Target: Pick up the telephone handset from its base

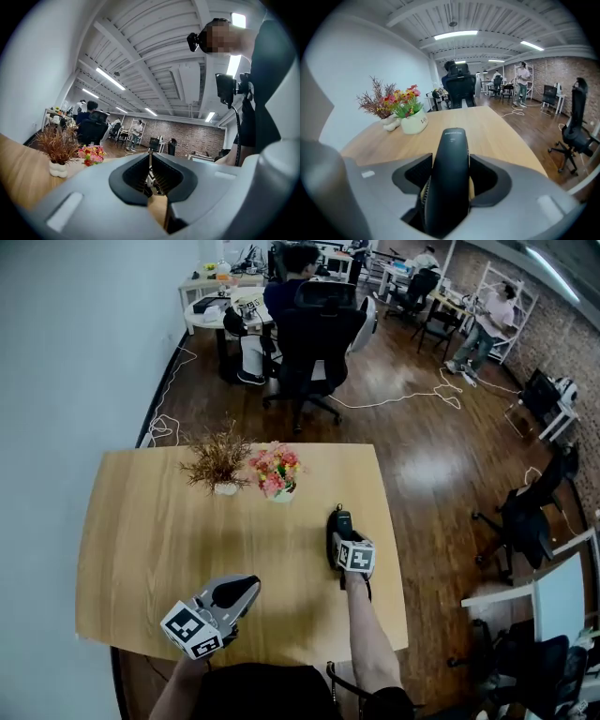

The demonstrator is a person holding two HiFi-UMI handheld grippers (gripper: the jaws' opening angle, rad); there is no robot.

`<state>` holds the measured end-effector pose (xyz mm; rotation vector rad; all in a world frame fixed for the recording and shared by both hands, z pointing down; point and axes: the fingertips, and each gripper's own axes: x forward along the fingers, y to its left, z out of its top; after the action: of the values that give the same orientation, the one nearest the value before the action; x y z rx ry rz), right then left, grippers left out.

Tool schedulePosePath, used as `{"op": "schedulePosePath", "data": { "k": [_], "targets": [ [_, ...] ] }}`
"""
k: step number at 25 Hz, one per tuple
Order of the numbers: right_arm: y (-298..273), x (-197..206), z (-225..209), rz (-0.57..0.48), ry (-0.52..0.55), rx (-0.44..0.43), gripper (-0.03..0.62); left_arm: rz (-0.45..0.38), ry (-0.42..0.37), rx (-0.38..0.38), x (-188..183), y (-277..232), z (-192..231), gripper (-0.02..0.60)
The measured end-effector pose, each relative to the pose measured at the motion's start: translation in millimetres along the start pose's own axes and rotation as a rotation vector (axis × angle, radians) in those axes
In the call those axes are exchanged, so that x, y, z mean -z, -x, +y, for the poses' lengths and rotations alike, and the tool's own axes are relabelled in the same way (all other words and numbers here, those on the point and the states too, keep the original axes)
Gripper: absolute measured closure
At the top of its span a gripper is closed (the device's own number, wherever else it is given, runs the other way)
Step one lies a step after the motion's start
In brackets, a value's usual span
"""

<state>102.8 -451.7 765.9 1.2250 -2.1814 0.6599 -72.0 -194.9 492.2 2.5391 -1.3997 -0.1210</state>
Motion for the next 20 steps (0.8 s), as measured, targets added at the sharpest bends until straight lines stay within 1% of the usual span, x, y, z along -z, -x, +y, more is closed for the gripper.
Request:
{"op": "schedulePosePath", "data": {
  "k": [3, 6, 9, 11, 13, 15, 18, 20],
  "targets": [
    [4.3, -1.9, 6.4, 0.008, 0.027, -0.001, 0.344, -0.001, 0.003, -0.003, -1.9, 5.9, -1.5, 0.561],
    [12.0, -9.9, 9.4, -0.010, 0.079, 0.008, 0.345, -0.005, 0.010, -0.016, -3.8, 9.8, -3.9, 0.561],
    [19.2, -20.2, 16.1, -0.051, 0.113, 0.016, 0.347, -0.013, 0.018, -0.028, -1.8, 18.9, 1.4, 0.561],
    [32.4, -31.4, 16.0, -0.109, 0.092, 0.012, 0.346, -0.018, 0.023, -0.031, -1.4, 22.2, 3.8, 0.561],
    [55.1, -46.3, 14.1, -0.194, 0.011, -0.019, 0.347, -0.026, 0.028, -0.029, -3.6, 22.8, 3.7, 0.561],
    [82.6, -60.9, 16.9, -0.290, -0.129, -0.093, 0.345, -0.035, 0.034, -0.027, -6.5, 24.3, 4.1, 0.561],
    [124.8, -81.6, 33.8, -0.425, -0.324, -0.246, 0.345, -0.049, 0.049, -0.037, -8.8, 29.4, 7.3, 0.561],
    [156.3, -96.2, 54.1, -0.506, -0.398, -0.364, 0.345, -0.065, 0.066, -0.040, -9.1, 32.0, 8.8, 0.561]
  ]
}}
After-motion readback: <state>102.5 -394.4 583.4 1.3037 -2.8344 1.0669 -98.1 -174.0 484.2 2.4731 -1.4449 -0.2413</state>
